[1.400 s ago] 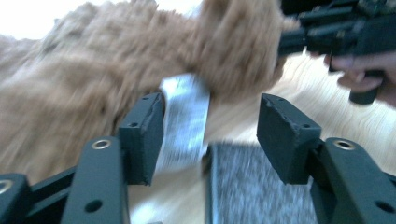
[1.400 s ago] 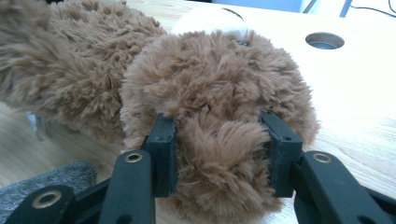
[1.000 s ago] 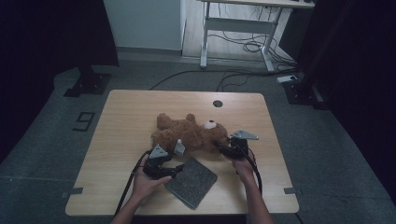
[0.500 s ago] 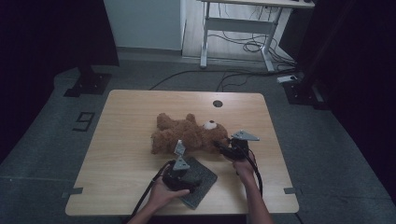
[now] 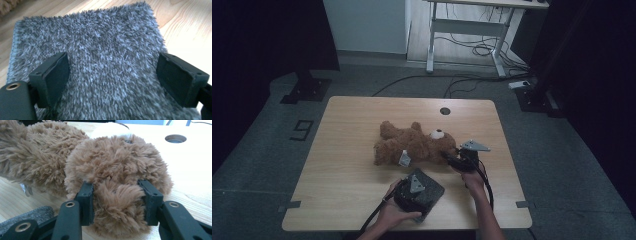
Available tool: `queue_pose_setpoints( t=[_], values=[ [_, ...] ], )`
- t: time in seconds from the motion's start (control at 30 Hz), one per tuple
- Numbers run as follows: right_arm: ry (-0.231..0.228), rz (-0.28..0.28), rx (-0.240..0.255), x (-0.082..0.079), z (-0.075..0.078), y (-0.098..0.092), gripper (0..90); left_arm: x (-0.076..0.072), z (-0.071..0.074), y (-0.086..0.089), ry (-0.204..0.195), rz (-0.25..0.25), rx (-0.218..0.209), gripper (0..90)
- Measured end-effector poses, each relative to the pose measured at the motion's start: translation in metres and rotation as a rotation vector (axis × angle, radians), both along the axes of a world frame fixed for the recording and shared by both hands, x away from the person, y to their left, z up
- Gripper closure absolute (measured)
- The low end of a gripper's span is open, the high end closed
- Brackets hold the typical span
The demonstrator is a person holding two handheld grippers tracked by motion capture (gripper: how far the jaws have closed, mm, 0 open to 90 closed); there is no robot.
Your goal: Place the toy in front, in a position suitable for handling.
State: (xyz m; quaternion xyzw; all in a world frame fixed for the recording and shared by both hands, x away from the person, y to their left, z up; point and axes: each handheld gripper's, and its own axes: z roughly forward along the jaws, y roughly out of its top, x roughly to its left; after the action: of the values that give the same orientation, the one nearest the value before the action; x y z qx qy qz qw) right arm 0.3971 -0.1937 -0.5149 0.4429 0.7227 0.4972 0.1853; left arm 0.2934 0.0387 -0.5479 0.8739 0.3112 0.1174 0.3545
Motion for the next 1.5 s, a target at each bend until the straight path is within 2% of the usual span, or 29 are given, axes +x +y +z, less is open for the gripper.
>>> queue_pose_setpoints(
  t=[0.13, 0.17, 0.37, 0.4, 0.57, 0.77, 0.9, 1.03, 1.1, 1.13, 1.27, 1.5],
  values=[
    [0.002, -0.001, 0.001, 0.000, 0.000, 0.000, 53.3, -0.001, 0.000, 0.004, -0.019, 0.017, -0.010, 21.2],
    [0.001, -0.002, 0.002, -0.001, -0.001, 0.000, 53.2, -0.001, 0.000, 0.007, -0.025, 0.028, -0.017, 28.0],
    [0.000, -0.004, 0.001, -0.002, -0.001, 0.000, 53.2, -0.001, 0.001, 0.018, -0.040, 0.035, -0.033, 54.7],
    [0.000, -0.004, 0.001, -0.002, -0.001, 0.000, 53.2, -0.001, 0.001, 0.020, -0.042, 0.035, -0.034, 54.7],
    [0.002, -0.004, 0.002, -0.002, -0.001, 0.000, 53.2, -0.003, 0.001, 0.025, -0.052, 0.034, -0.038, 68.6],
    [0.004, -0.002, 0.006, -0.003, -0.001, -0.002, 53.1, -0.001, 0.004, 0.038, -0.034, 0.024, -0.082, 73.2],
    [0.005, 0.001, 0.012, -0.003, -0.001, -0.003, 53.1, 0.001, 0.014, 0.057, -0.015, 0.018, -0.170, 73.8],
    [0.006, 0.003, 0.018, -0.003, -0.002, -0.003, 53.1, -0.003, 0.032, 0.077, -0.028, 0.011, -0.229, 73.9],
    [0.005, 0.001, 0.021, -0.003, -0.002, -0.003, 53.1, -0.005, 0.043, 0.093, -0.038, 0.023, -0.273, 73.9],
    [0.005, 0.001, 0.021, -0.003, -0.002, -0.003, 53.1, -0.005, 0.043, 0.093, -0.038, 0.023, -0.273, 73.9],
    [0.006, 0.002, 0.029, -0.002, -0.002, -0.004, 53.2, -0.005, 0.052, 0.114, -0.040, 0.063, -0.319, 73.8],
    [0.005, 0.011, 0.031, -0.002, -0.003, -0.005, 53.1, -0.002, 0.061, 0.134, -0.054, 0.117, -0.356, 73.7]
  ],
)
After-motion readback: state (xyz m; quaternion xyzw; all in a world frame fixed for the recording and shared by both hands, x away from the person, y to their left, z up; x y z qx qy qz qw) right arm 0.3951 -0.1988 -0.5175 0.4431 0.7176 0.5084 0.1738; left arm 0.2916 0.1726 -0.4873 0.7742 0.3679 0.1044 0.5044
